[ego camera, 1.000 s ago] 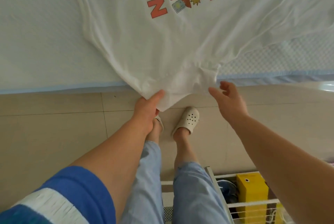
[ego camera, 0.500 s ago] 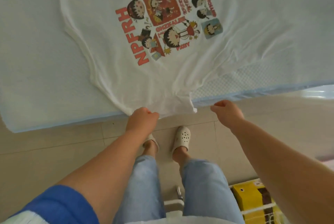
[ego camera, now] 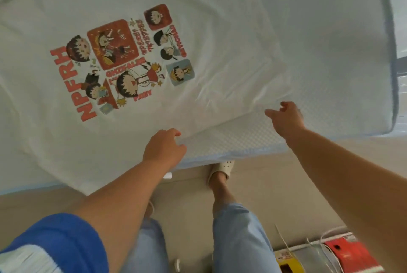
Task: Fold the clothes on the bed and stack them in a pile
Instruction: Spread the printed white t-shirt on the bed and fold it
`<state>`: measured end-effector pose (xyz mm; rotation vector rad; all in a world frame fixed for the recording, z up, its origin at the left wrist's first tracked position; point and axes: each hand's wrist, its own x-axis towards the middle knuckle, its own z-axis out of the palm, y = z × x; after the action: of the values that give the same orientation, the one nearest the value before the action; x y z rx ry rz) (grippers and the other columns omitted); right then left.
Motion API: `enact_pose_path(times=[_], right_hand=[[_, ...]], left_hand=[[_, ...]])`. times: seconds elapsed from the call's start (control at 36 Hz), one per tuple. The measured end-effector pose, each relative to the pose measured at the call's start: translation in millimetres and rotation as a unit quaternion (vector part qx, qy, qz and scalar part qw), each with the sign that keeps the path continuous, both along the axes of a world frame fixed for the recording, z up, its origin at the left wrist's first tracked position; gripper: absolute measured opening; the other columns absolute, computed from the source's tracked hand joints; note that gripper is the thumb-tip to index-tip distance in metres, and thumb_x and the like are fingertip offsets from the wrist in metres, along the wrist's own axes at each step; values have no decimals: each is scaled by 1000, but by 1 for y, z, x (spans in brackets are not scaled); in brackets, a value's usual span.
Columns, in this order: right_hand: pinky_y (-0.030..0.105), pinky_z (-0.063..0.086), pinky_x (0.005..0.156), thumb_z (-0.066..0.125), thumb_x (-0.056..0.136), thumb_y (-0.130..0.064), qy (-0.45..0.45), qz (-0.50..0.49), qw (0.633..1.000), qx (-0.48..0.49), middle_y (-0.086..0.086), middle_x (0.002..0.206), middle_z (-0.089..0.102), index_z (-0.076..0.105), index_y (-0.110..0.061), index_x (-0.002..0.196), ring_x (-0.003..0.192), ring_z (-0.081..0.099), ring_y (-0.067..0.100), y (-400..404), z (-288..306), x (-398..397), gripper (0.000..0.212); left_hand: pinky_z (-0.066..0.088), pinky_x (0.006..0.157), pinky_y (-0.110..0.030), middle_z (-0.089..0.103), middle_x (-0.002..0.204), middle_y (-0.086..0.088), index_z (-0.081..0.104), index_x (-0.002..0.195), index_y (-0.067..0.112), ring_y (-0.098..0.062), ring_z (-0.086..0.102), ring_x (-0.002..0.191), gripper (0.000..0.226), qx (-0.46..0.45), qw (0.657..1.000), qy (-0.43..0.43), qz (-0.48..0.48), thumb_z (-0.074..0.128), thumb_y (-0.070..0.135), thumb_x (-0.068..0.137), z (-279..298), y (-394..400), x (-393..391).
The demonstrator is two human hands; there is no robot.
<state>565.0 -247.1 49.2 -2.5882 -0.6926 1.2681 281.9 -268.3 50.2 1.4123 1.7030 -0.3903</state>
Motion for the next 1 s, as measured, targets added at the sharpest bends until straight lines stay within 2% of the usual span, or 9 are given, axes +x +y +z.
enact_pose_path(times=[0.08,0.17,0.39,0.47,0.53,0.64,0.75,0.86,1.0], right_hand=[[34,42,89,67,85,-28,-9,-1,1000,30,9,139,41,32,-15,144,119,48,29,26,-15,37,69],[45,48,94,68,83,-32,31,-38,998,23,13,131,49,38,-16,138,113,55,32,45,-27,62,64],[40,52,75,69,80,-33,34,14,996,75,6,98,66,58,-27,82,81,61,22,52,-45,75,13],[41,54,82,73,77,-35,18,8,998,64,2,105,61,51,-23,102,92,63,23,54,-48,81,35],[40,55,79,75,76,-33,22,-25,998,52,4,106,60,49,-19,108,85,64,21,57,-48,85,43],[29,54,63,75,78,-32,97,-27,995,12,0,86,63,59,-16,101,72,62,15,57,-50,89,32],[27,52,64,72,81,-30,132,-11,991,12,1,94,64,62,-17,99,82,62,17,51,-52,87,24],[27,55,54,61,91,-21,176,-26,984,22,6,88,63,55,-10,107,69,65,16,51,-44,93,21],[24,56,51,62,90,-20,94,52,994,21,4,79,59,57,-9,98,58,60,13,51,-36,116,15]], left_hand=[[42,92,-36,49,127,-8,47,134,24,-27,49,114,51,18,1000,25,4,58,30,85,-16,3,19],[41,93,-37,48,126,-10,49,132,25,-30,47,115,51,42,997,57,-5,60,28,83,-27,7,31],[42,82,-37,51,109,-13,56,129,26,-33,50,100,51,96,992,73,-43,65,21,79,-40,-4,24],[42,81,-39,51,105,-15,55,130,25,-34,50,98,52,100,990,72,-63,64,19,80,-39,-3,20],[41,81,-39,51,105,-16,55,128,22,-35,50,99,50,97,990,80,-65,64,18,79,-39,-4,20],[40,76,-37,55,106,-14,58,110,13,-34,51,98,34,93,986,123,-55,65,18,77,-40,-12,10],[38,73,-37,57,104,-14,61,97,10,-33,50,96,20,94,980,159,-75,64,23,82,-42,-18,-8],[39,68,-40,56,106,-17,63,100,7,-35,50,97,19,94,982,153,-55,55,6,83,-41,-26,-20],[42,64,-38,57,102,-13,61,101,7,-33,52,90,22,82,985,145,-47,49,2,83,-37,-32,-33]])
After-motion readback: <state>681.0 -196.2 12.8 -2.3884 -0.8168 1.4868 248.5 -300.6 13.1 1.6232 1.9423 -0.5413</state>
